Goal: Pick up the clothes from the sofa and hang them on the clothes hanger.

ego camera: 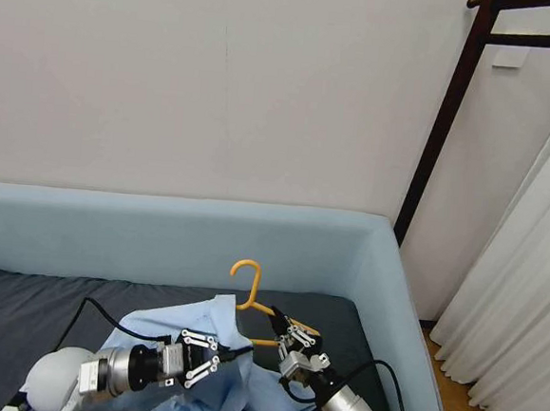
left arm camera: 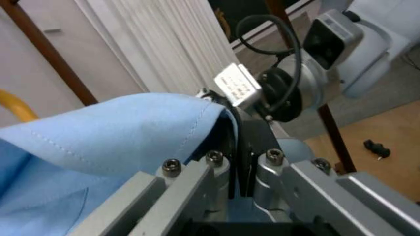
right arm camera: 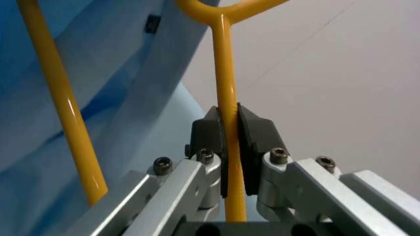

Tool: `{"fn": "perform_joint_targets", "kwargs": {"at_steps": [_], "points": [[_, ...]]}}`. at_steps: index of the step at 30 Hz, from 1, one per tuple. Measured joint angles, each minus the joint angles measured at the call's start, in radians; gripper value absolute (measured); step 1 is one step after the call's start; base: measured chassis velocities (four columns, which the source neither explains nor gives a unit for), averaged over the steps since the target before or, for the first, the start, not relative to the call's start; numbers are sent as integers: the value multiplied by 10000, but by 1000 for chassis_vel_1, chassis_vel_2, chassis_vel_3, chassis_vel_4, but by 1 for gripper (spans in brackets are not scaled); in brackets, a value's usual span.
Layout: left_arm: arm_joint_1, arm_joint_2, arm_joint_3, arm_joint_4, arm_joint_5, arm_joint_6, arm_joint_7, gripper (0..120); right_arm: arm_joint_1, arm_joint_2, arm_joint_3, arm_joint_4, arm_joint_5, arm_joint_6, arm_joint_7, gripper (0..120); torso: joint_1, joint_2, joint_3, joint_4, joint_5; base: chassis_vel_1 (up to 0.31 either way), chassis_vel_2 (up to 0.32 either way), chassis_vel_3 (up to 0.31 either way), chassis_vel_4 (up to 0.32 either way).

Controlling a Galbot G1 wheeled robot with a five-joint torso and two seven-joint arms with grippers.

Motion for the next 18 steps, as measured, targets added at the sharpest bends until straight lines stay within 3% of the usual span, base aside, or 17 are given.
{"fn": "perform_joint_targets", "kwargs": {"at_steps": [18], "points": [[22,93,-641,162,661,-823,319,0,22,-199,645,375,226,-597,510,5,0,0,0,-3,-1,0,0,0,0]]}}
